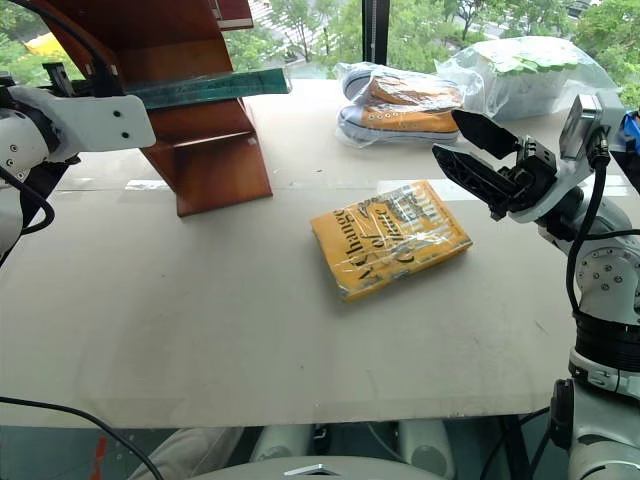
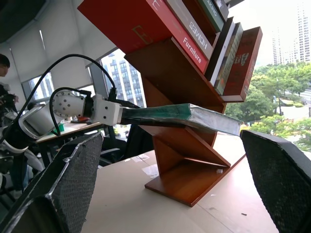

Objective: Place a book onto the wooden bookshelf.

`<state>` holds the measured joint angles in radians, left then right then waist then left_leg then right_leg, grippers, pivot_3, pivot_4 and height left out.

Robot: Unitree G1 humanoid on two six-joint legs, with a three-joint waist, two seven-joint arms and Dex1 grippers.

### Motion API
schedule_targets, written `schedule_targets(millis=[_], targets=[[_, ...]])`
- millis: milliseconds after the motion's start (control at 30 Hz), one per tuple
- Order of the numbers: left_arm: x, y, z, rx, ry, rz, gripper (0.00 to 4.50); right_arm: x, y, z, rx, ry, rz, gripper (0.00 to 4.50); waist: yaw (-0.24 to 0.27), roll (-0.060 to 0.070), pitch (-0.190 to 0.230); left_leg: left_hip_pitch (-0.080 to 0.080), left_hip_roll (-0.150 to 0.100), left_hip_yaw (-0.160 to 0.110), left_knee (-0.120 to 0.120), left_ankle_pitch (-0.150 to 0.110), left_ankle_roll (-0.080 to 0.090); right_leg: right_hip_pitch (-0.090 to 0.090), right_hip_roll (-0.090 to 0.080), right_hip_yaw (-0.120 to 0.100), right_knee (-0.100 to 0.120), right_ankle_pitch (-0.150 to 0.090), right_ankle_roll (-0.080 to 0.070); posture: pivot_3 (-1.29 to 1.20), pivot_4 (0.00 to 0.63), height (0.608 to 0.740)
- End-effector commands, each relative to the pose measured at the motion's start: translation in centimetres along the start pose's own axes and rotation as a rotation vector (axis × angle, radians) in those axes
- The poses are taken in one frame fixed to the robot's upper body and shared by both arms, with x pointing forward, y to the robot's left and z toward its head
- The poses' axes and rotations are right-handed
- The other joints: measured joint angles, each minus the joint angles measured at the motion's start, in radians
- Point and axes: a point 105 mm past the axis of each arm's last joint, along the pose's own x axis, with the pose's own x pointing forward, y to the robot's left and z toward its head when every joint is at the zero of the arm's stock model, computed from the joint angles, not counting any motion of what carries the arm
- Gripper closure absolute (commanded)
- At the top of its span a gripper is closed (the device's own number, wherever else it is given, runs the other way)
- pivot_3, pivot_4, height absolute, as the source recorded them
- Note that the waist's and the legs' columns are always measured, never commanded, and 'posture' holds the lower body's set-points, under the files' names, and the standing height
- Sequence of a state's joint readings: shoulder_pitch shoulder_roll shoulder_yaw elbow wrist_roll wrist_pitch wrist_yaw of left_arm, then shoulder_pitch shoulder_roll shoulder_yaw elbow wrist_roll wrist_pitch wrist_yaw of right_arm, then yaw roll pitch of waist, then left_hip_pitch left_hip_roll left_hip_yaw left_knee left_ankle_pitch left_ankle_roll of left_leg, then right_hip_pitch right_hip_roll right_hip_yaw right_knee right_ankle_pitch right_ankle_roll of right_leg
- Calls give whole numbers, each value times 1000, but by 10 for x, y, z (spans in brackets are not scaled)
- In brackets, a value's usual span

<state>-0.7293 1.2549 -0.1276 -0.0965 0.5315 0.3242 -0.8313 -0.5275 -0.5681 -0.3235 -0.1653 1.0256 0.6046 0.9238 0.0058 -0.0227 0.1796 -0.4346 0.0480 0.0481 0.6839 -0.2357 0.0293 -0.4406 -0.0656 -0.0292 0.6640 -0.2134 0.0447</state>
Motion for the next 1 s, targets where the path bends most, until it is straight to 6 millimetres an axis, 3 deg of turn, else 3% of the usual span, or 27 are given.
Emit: schedule_targets(millis=[33, 100, 233, 333, 433, 500, 600, 700, 767, 867, 933, 1000], targets=[[-14, 27, -8, 9, 49, 115, 854, 2, 2, 6, -21, -17, 23, 0, 1, 0, 0, 0, 0, 0, 0, 0, 0, 0, 0, 0, 0, 0, 0, 0, 150, 693], [-19, 30, -11, 6, 64, 136, 93, 3, -2, 6, -20, -18, 22, 0, 2, 0, 0, 0, 0, 0, 0, 0, 0, 0, 0, 0, 0, 0, 0, 0, 150, 693], [-29, 26, -11, 2, 65, 165, 93, -5, -12, -4, -13, 10, -3, 0, 1, 0, 0, 0, 0, 1, 0, 0, 0, 0, 0, 1, 0, 0, 0, 0, 150, 693], [-35, 13, 13, -137, -60, 196, 93, -25, -23, -24, -18, 87, -60, 0, 8, 0, 0, 0, 0, 0, 0, 0, 0, 0, 0, 1, 0, 0, -1, 0, 150, 693], [-42, -31, 60, -450, -316, 106, 93, -52, -27, -48, -38, 191, -124, 0, 18, 2, -2, 0, -1, 0, 1, 0, 0, 2, -2, 1, -1, 0, -1, 0, 150, 693], [-53, -78, 96, -744, -479, -44, 93, -76, -28, -67, -60, 268, -181, 0, 13, 2, -2, 0, -3, 0, 2, 0, 0, 2, -4, 1, 0, 1, 0, 0, 150, 693], [-75, -143, 127, -1090, -569, -247, 93, -114, -28, -97, -122, 424, -282, 0, 2, 0, -1, -2, -4, 1, 5, 0, 1, 2, -5, 2, -2, 2, 3, 0, 150, 693], [-90, -202, 129, -1283, -507, -379, 93, -146, -22, -118, -143, 539, -348, 0, -11, 0, -2, 3, -3, 0, 3, 0, 1, 4, -5, 5, -1, 2, 3, 0, 150, 693], [-93, -236, 125, -1280, -430, -437, 93, -160, -17, -125, -151, 568, -379, 0, -9, 2, -3, 4, -2, 0, 3, 0, 1, 4, -3, 2, 1, -1, 0, 0, 150, 693], [-93, -259, 123, -1316, -395, -465, 93, -174, -13, -129, -166, 589, -424, 0, -10, 4, -4, 11, -2, -3, 3, 0, 0, 8, -1, 1, 1, 0, -4, 0, 150, 693], [-93, -265, 123, -1374, -387, -480, 93, -181, -11, -131, -169, 601, -440, 0, -11, 7, -7, 21, -1, -4, 3, -3, -5, 17, -2, 0, 0, 0, -4, 0, 150, 693], [-90, -264, 125, -1390, -402, -483, 93, -181, -9, -132, -167, 595, -444, 0, -12, 8, -7, 21, -1, -9, 3, -4, -5, 18, -5, -1, -1, 0, -4, 0, 150, 693]])
